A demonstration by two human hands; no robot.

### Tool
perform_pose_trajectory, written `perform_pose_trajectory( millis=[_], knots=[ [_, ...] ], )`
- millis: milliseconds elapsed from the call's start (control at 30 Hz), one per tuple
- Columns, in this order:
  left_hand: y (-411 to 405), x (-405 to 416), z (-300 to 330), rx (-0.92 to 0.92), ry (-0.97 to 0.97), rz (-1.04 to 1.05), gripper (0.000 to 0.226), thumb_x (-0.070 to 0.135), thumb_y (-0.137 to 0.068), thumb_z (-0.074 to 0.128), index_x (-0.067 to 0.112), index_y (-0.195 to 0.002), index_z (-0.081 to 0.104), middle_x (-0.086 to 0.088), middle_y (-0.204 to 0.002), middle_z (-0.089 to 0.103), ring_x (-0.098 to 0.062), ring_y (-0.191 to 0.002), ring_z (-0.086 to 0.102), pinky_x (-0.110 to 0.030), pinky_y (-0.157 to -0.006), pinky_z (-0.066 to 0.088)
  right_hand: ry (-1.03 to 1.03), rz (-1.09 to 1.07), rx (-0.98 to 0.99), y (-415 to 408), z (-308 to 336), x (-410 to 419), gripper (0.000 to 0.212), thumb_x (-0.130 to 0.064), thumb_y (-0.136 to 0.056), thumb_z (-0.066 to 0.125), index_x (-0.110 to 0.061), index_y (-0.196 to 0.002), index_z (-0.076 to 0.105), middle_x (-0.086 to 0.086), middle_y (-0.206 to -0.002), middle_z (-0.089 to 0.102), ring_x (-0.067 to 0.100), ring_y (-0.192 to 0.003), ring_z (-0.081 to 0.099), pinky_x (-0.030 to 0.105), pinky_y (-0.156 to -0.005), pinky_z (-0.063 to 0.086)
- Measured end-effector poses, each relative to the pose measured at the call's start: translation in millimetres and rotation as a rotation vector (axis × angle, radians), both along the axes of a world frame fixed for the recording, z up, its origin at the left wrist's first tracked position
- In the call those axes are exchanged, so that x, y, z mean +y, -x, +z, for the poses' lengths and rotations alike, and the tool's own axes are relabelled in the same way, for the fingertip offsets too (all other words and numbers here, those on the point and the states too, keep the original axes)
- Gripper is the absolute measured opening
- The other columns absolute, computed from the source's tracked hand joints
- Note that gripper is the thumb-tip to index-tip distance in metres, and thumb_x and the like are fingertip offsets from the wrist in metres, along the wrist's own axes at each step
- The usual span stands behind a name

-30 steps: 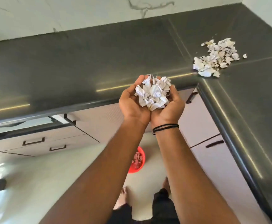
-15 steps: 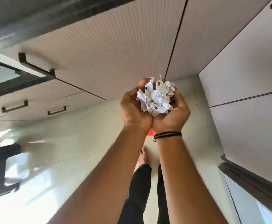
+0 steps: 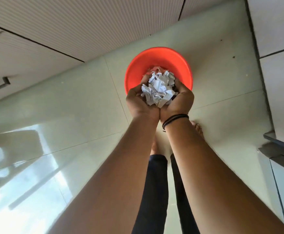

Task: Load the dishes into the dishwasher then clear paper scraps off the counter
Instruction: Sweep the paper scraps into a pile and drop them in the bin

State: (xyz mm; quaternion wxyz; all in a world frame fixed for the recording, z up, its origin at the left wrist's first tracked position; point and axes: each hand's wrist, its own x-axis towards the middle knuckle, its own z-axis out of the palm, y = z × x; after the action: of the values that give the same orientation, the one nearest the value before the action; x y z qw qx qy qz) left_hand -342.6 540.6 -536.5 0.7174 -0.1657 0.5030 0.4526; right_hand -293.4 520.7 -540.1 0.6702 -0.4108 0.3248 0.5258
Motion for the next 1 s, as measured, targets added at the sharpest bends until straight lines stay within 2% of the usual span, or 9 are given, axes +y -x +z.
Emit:
perform_pose_trajectory(
  millis=[100,200,333,400,467,633,733,833,1000],
  knots=[
    [-2.6,3.5,-34.8,0.033,0.085,-0.019,0.037,0.008,-0.078,0.048,0.001,-0.108,0.070,-0.025,-0.131,0.063,-0.044,-0.127,0.058,-0.054,-0.112,0.041,0.073,0.012,-0.004,4.0,-40.8,3.8,0.037,-0.017,-0.091,0.049,0.007,-0.115,0.063,0.027,-0.114,0.064,0.044,-0.104,0.063,0.056,-0.101,0.048],
    [-5.3,11.0,-60.9,0.139,0.151,-0.018,0.040,0.011,-0.071,0.050,0.003,-0.105,0.068,-0.023,-0.122,0.067,-0.043,-0.119,0.063,-0.052,-0.109,0.044,0.230,0.057,-0.102,8.2,-69.4,14.9,0.044,-0.018,-0.082,0.055,0.008,-0.116,0.067,0.028,-0.120,0.066,0.046,-0.110,0.065,0.060,-0.100,0.048],
    [-3.3,20.8,-77.3,0.345,0.250,-0.074,0.004,0.013,-0.082,0.051,0.013,-0.079,0.052,-0.009,-0.091,0.059,-0.028,-0.076,0.060,-0.035,-0.086,0.050,0.404,0.176,-0.242,5.0,-97.3,23.4,0.021,-0.012,-0.089,0.055,0.000,-0.094,0.073,0.018,-0.099,0.073,0.039,-0.096,0.071,0.049,-0.088,0.058],
    [-3.2,23.4,-80.0,0.404,0.295,-0.117,0.019,0.019,-0.094,0.048,0.017,-0.075,0.046,-0.002,-0.076,0.052,-0.020,-0.065,0.051,-0.023,-0.066,0.047,0.459,0.223,-0.289,2.2,-109.1,23.7,0.021,-0.008,-0.093,0.052,-0.005,-0.080,0.069,0.011,-0.079,0.068,0.031,-0.076,0.068,0.036,-0.071,0.058],
    [-4.9,24.4,-78.2,0.446,0.324,-0.117,0.026,0.020,-0.099,0.047,0.018,-0.074,0.043,0.003,-0.069,0.045,-0.014,-0.060,0.041,-0.022,-0.051,0.039,0.470,0.256,-0.302,0.4,-112.6,22.5,0.024,-0.009,-0.098,0.050,-0.005,-0.083,0.069,0.007,-0.075,0.065,0.024,-0.067,0.063,0.029,-0.060,0.053],
    [-1.8,24.0,-81.7,0.513,0.317,-0.159,0.026,0.024,-0.098,0.049,0.017,-0.074,0.045,0.004,-0.067,0.045,-0.009,-0.046,0.045,-0.022,-0.049,0.035,0.455,0.257,-0.305,-0.3,-103.4,21.3,0.021,-0.009,-0.099,0.050,-0.002,-0.097,0.070,0.002,-0.072,0.065,0.010,-0.051,0.063,0.020,-0.050,0.050],
    [-2.1,22.3,-71.1,0.495,0.285,-0.185,0.022,0.032,-0.096,0.049,0.013,-0.088,0.057,-0.004,-0.086,0.057,-0.016,-0.070,0.050,-0.028,-0.062,0.037,0.438,0.272,-0.295,-3.9,-85.5,22.4,0.018,-0.008,-0.097,0.053,-0.007,-0.089,0.069,-0.003,-0.069,0.063,0.004,-0.050,0.061,0.015,-0.045,0.045],
    [-6.9,21.0,-49.6,0.461,0.265,-0.202,0.038,0.035,-0.096,0.046,0.012,-0.116,0.069,-0.007,-0.114,0.069,-0.020,-0.096,0.056,-0.032,-0.083,0.040,0.427,0.325,-0.329,-9.7,-54.6,24.7,0.024,-0.009,-0.093,0.058,-0.012,-0.073,0.069,-0.001,-0.073,0.068,0.013,-0.067,0.062,0.022,-0.061,0.047],
    [-21.7,16.6,33.0,0.367,0.210,-0.175,0.027,0.022,-0.092,0.048,0.010,-0.107,0.068,-0.009,-0.100,0.070,-0.026,-0.092,0.061,-0.037,-0.092,0.051,0.422,0.383,-0.420,-22.8,39.4,26.1,0.021,-0.004,-0.090,0.057,-0.007,-0.072,0.068,0.011,-0.075,0.069,0.023,-0.066,0.061,0.028,-0.060,0.048]
  ],
)
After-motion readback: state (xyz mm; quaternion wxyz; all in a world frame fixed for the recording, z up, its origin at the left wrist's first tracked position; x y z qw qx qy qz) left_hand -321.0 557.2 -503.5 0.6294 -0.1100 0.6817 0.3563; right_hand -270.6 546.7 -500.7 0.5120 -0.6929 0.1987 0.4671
